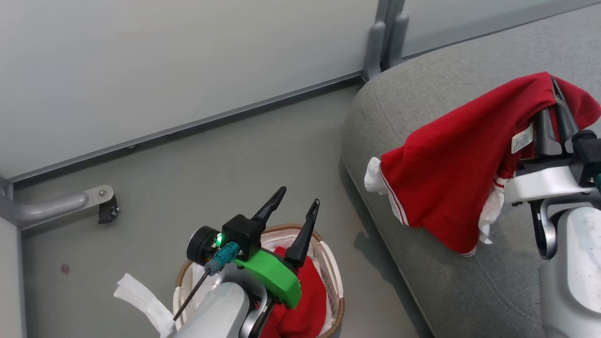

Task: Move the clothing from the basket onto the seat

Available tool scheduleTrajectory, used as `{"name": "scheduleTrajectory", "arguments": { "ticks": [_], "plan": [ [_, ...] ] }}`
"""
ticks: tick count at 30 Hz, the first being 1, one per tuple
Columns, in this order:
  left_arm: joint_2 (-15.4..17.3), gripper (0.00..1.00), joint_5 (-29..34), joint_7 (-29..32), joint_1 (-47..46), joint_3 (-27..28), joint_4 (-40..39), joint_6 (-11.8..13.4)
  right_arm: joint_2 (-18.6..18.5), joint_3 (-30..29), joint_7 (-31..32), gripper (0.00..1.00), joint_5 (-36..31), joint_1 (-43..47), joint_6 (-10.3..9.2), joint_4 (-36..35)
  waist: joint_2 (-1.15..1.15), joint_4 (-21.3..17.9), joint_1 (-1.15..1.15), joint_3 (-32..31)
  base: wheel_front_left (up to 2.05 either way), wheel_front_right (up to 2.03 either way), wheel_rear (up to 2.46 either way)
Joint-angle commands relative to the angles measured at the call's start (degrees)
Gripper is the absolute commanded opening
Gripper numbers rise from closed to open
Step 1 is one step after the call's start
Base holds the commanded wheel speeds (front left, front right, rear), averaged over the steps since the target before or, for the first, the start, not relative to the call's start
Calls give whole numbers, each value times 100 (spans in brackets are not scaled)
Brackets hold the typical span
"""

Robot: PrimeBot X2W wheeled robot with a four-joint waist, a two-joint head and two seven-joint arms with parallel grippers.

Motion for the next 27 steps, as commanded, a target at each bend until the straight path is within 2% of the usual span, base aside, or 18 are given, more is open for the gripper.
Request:
{"name": "scheduleTrajectory", "arguments": {
  "ticks": [1,8,13,18,23,27],
  "plan": [
    [24,100,58,-2,-115,-30,-31,-17,-15,-49,-14,0,-7,19,-8,-43,0,-411,0,269,0,0,0],
    [39,100,145,-2,-311,-187,-196,-16,-16,-261,-14,0,103,-208,-8,-43,0,-500,0,632,0,0,0],
    [100,100,150,-2,-477,-266,-348,-17,-14,-519,-14,0,-28,-620,-8,-118,0,-320,0,1051,0,0,0],
    [205,100,230,-2,-732,-265,-489,-17,-63,-803,-14,0,-450,-1460,-8,-239,0,-68,0,1645,0,0,0],
    [327,100,372,-2,-1046,-306,-552,-17,-500,-1099,-14,0,-710,-2433,-8,-200,0,213,0,2231,0,0,0],
    [375,100,434,-2,-1286,-234,-661,-17,-1110,-1206,-13,0,-812,-3188,-8,122,0,404,0,2696,0,0,0]
  ]
}}
